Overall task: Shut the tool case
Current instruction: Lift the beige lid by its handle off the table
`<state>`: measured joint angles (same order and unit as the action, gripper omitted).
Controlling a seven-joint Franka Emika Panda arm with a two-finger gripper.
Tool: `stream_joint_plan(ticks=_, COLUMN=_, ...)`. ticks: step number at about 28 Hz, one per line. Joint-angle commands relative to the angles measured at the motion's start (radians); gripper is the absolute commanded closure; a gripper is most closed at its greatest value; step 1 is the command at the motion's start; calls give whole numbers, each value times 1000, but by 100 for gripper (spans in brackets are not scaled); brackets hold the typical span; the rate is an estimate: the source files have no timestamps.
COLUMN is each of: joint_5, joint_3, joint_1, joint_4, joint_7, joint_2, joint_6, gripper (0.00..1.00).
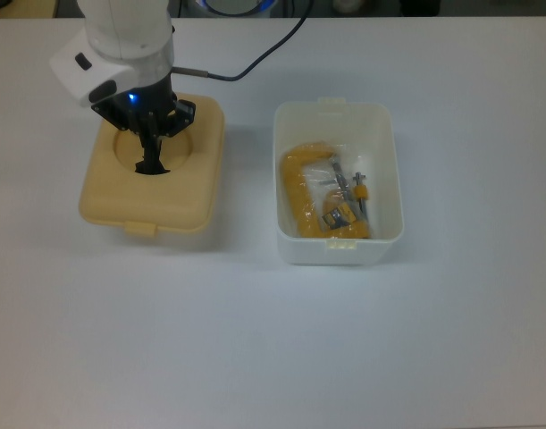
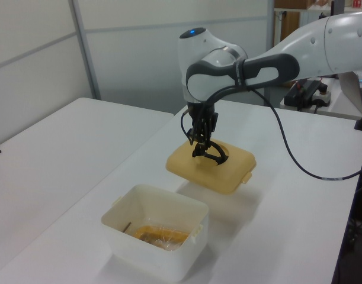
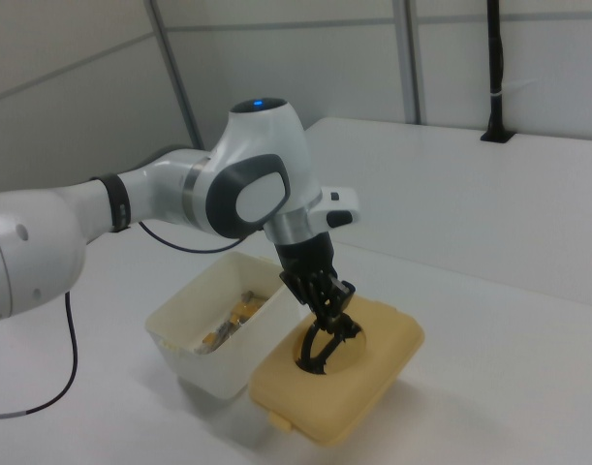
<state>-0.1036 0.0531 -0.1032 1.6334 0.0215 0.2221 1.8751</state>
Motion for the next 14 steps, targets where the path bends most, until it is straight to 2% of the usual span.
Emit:
stream_joint_plan(ticks=1, joint_5=33, joint_3=-6, joint_1=0, joint_4=-17, joint_7=-11, joint_2=-36, joint_6=-50, gripper=100)
stream_joint_plan(ticks=7, joint_5=90, joint_3=5, joint_1=10, joint_4=-85, joint_7=9, joint_2=-36, joint_6=-128, gripper=100)
stream_joint_plan(ticks=11, joint_5=93, joint_3=11, joint_1=14, joint_4=-101, joint_7=43, joint_2=-36, joint_6=-143, gripper=100)
stream_joint_plan(ticks=14, joint_5=91, joint_3=34, joint_1=34, joint_4=-106, joint_7=78, joint_2=-36, joint_6=-143, gripper=100)
